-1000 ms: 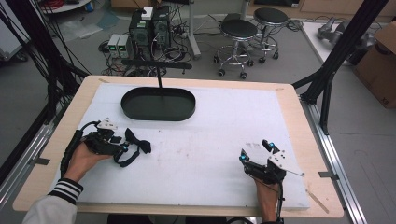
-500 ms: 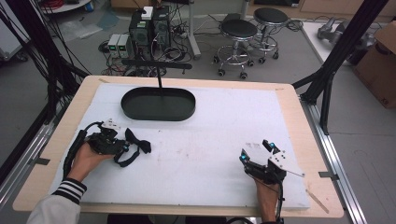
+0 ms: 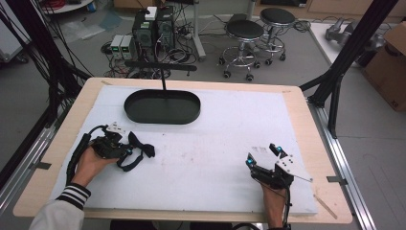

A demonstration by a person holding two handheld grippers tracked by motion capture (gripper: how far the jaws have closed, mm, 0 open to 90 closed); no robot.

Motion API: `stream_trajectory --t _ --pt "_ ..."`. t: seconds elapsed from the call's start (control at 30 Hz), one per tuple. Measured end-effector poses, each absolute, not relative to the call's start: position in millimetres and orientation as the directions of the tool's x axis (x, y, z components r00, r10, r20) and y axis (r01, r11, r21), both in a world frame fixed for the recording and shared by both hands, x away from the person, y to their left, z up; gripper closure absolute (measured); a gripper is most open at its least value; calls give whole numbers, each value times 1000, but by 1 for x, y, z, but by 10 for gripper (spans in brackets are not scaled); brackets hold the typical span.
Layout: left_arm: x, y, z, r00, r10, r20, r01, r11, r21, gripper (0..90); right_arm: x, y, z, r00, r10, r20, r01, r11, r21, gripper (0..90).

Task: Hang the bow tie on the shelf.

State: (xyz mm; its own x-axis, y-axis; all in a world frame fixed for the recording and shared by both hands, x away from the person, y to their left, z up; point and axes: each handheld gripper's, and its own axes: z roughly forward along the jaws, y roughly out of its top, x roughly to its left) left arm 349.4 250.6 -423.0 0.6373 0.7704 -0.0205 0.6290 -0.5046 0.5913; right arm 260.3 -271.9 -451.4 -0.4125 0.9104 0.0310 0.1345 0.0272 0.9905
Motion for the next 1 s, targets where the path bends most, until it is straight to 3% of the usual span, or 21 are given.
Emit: stream_trajectory --t 0.3,0.67,1.0 --pt "350 250 -422 629 776 -44 637 -482 602 864 260 -272 -452 -411 911 33 131 23 991 104" --pt "349 251 -420 628 776 -56 630 -464 623 870 260 -273 -452 -408 912 33 127 21 992 104" --pt "345 259 -410 609 791 -57 591 -405 698 873 260 -273 -452 -408 912 32 126 21 992 104"
